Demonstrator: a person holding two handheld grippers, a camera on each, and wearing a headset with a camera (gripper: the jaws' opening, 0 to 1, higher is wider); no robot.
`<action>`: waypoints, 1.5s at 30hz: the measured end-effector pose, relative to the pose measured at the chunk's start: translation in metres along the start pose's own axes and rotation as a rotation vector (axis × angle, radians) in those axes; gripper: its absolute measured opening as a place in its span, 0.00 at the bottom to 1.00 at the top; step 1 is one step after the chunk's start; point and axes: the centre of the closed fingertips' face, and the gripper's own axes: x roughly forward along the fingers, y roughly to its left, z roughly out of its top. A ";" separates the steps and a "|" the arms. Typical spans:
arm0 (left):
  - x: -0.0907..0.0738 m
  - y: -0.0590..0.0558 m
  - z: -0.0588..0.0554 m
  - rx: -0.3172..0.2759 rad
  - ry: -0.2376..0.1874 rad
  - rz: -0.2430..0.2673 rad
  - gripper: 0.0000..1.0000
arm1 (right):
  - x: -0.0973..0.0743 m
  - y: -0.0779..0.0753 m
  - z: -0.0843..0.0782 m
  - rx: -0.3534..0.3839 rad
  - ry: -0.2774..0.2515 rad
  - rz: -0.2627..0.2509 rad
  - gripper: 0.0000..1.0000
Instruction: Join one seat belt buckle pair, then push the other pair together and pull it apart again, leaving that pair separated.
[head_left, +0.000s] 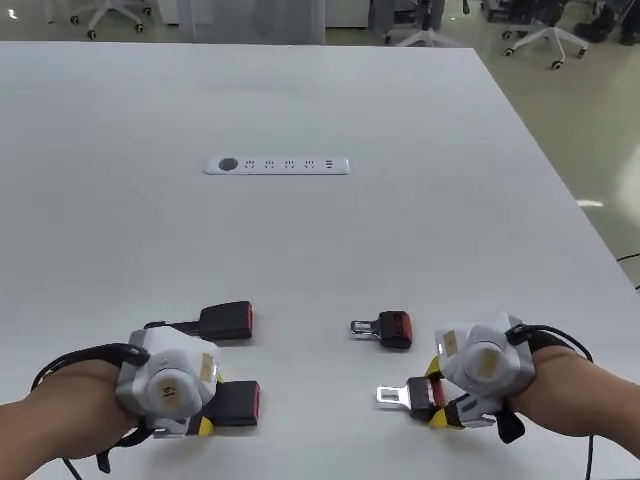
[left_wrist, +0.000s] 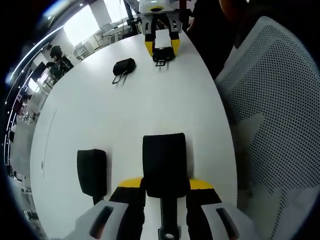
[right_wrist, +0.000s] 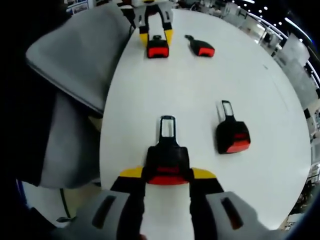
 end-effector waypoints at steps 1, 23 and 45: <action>0.000 0.000 0.000 -0.008 -0.004 0.002 0.32 | 0.001 0.001 0.002 0.005 -0.004 -0.008 0.33; 0.000 0.000 0.000 -0.005 0.030 -0.010 0.32 | 0.036 0.014 0.096 -0.006 -0.120 -0.024 0.33; 0.001 0.001 0.000 0.006 0.063 -0.023 0.32 | 0.056 0.016 0.146 -0.045 -0.135 0.016 0.33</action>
